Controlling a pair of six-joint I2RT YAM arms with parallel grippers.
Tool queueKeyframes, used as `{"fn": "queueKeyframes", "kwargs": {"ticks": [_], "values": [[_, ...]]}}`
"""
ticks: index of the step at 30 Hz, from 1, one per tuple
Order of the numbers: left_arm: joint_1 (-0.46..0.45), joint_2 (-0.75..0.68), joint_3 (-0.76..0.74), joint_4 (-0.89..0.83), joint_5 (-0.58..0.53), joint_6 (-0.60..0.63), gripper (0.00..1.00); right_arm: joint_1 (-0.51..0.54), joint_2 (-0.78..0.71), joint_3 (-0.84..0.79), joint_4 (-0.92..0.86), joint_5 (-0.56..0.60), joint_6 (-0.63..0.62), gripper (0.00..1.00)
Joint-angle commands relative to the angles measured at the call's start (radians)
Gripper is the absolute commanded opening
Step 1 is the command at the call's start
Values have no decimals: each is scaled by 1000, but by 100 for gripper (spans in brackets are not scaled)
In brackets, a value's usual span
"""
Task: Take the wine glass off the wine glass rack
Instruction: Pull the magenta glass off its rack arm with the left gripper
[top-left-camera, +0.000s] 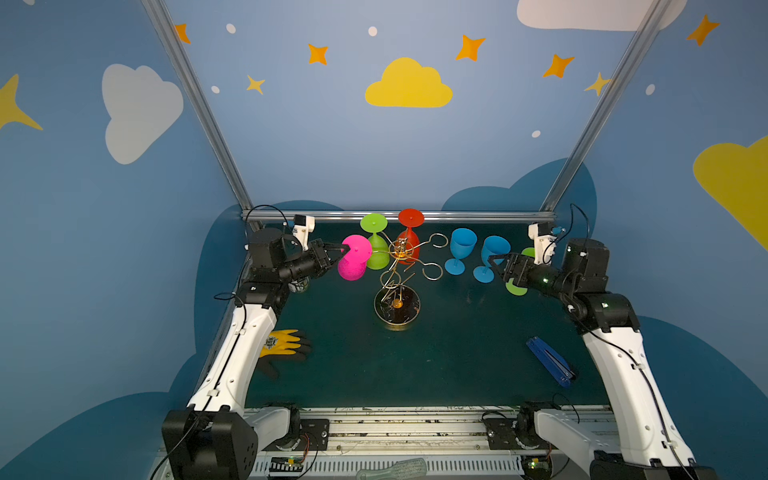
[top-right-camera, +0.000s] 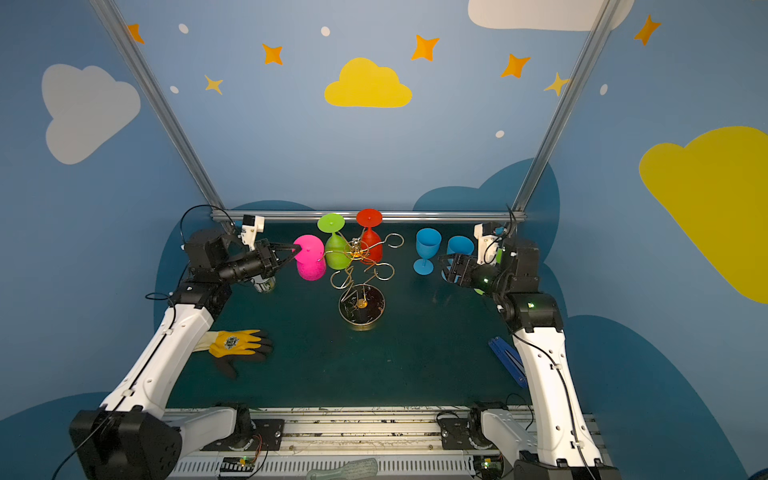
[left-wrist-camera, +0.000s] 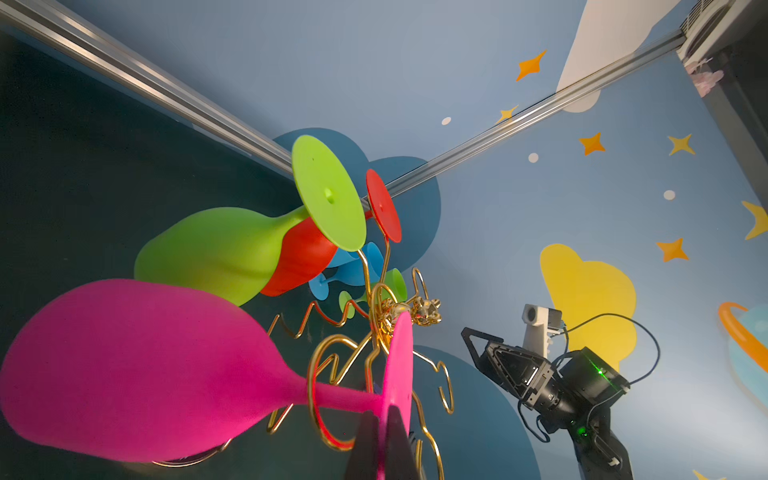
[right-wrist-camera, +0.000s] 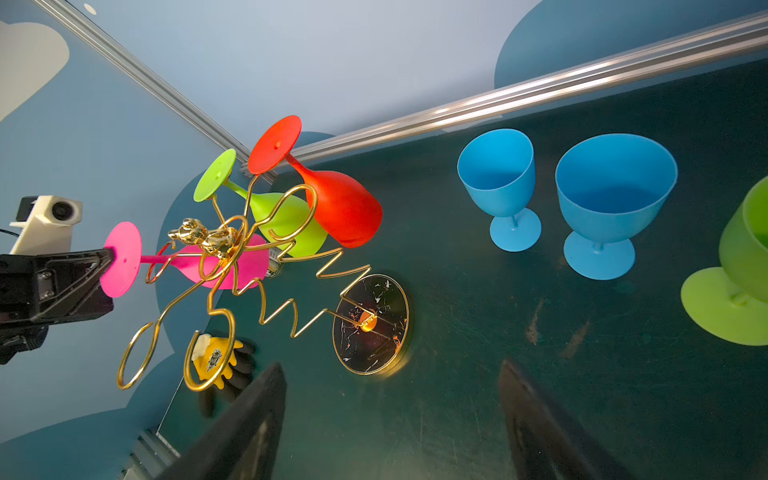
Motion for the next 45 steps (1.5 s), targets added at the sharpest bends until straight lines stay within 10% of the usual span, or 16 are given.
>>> {"fn": "queueKeyframes", "kwargs": {"ticks": [1, 45], "values": [[5, -24, -1, 70, 15, -40, 4, 3, -21, -10, 19, 1, 3, 80], [-105, 50, 28, 77, -57, -42, 4, 4, -55, -25, 38, -19, 23, 80]]}}
